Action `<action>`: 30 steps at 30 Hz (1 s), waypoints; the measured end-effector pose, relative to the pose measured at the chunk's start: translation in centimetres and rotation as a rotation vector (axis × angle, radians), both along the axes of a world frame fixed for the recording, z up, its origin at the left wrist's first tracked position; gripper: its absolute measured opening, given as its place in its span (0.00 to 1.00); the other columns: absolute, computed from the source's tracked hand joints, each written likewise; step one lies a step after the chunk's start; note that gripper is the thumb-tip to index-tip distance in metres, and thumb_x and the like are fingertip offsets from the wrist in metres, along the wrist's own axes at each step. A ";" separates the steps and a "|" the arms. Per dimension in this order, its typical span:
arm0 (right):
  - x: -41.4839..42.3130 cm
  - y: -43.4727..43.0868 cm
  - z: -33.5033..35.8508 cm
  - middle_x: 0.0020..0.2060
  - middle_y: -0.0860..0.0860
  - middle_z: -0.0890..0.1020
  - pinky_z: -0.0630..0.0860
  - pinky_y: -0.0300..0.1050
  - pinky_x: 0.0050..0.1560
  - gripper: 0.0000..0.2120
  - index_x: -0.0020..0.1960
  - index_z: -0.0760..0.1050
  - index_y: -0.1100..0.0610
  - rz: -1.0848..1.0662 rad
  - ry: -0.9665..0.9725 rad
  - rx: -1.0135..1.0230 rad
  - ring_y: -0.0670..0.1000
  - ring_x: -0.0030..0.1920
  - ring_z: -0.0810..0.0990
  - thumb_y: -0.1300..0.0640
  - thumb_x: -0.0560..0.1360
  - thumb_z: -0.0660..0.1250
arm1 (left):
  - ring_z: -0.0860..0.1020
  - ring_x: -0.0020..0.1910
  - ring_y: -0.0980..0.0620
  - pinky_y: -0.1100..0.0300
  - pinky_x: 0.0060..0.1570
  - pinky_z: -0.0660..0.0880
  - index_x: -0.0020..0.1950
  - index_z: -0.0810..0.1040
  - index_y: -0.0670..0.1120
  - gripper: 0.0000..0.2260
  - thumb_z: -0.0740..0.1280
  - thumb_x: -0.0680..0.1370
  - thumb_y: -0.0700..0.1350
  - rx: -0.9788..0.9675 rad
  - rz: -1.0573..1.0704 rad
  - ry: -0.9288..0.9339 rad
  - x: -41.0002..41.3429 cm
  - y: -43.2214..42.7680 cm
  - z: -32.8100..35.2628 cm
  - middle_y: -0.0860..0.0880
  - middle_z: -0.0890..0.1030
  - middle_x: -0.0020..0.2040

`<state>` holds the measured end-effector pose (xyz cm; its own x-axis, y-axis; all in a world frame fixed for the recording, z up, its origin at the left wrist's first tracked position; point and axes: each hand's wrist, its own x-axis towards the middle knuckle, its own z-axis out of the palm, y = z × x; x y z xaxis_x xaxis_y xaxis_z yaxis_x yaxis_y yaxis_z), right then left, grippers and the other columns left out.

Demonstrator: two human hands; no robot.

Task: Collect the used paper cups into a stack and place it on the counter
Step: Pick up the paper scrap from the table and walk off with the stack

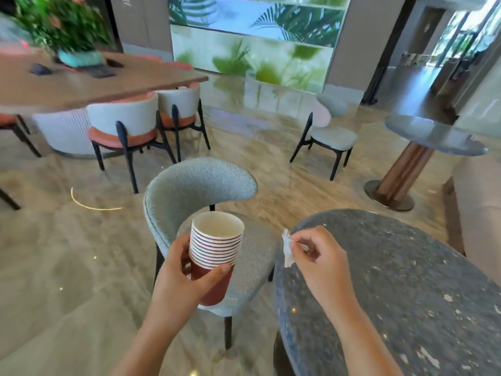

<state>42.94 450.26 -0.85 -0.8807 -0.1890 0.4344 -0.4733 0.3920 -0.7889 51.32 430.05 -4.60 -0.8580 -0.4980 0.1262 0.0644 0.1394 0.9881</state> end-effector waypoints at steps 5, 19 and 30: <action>2.4 -5.6 0.8 0.34 0.46 0.79 0.68 0.27 0.35 0.10 0.38 0.77 0.53 0.108 0.016 0.000 0.40 0.35 0.75 0.67 0.69 0.68 | 0.80 0.41 0.64 0.71 0.39 0.75 0.51 0.75 0.52 0.28 0.78 0.53 0.50 0.071 0.139 0.054 5.1 -4.2 0.7 0.53 0.82 0.47; 9.1 -23.1 1.1 0.36 0.49 0.77 0.68 0.25 0.38 0.07 0.39 0.76 0.58 0.582 0.008 -0.047 0.40 0.39 0.76 0.68 0.70 0.68 | 0.82 0.45 0.59 0.62 0.43 0.74 0.54 0.76 0.53 0.27 0.80 0.58 0.49 0.188 0.601 0.121 19.0 -15.2 1.0 0.54 0.84 0.47; 4.6 -35.4 -0.3 0.34 0.46 0.77 0.68 0.26 0.37 0.08 0.38 0.76 0.55 0.710 -0.025 -0.071 0.40 0.37 0.75 0.68 0.69 0.68 | 0.82 0.49 0.56 0.57 0.46 0.75 0.52 0.77 0.58 0.29 0.78 0.53 0.58 0.166 0.792 0.137 16.6 -24.0 0.8 0.52 0.84 0.50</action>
<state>47.56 414.86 -1.15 -0.5652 -0.6928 0.4480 -0.5762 -0.0571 -0.8153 67.89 406.10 -3.80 -0.2268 -0.9710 0.0758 0.1302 0.0469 0.9904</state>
